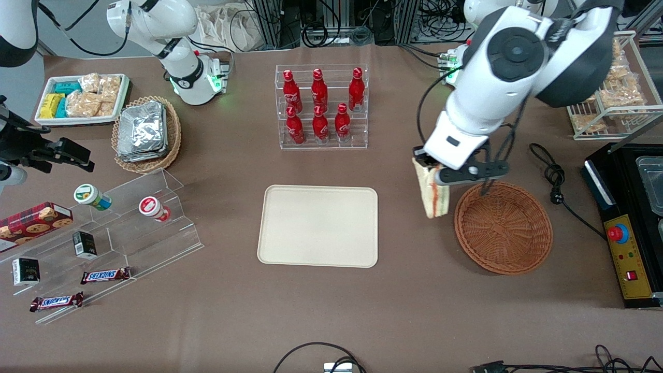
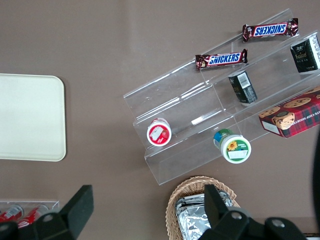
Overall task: Place sandwich from basket to tray
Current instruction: 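Carry the sandwich over the cream tray and lower it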
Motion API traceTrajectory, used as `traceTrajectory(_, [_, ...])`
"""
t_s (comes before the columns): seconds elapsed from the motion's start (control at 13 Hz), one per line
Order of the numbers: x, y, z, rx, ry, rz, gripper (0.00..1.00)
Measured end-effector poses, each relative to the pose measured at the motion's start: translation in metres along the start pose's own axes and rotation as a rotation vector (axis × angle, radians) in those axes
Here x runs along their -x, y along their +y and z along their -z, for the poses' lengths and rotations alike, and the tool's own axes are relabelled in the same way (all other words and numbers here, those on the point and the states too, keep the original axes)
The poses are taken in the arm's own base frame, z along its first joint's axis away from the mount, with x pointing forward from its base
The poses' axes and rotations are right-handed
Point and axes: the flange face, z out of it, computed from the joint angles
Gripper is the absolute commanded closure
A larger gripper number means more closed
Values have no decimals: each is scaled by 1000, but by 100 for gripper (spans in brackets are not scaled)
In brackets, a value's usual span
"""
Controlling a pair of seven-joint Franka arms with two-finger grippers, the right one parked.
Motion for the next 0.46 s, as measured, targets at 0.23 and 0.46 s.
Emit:
traceTrajectory(0.23, [-2, 30, -61, -22, -14, -50, 100])
traceTrajectory(0.46, [-2, 70, -131, -40, 4, -94, 100])
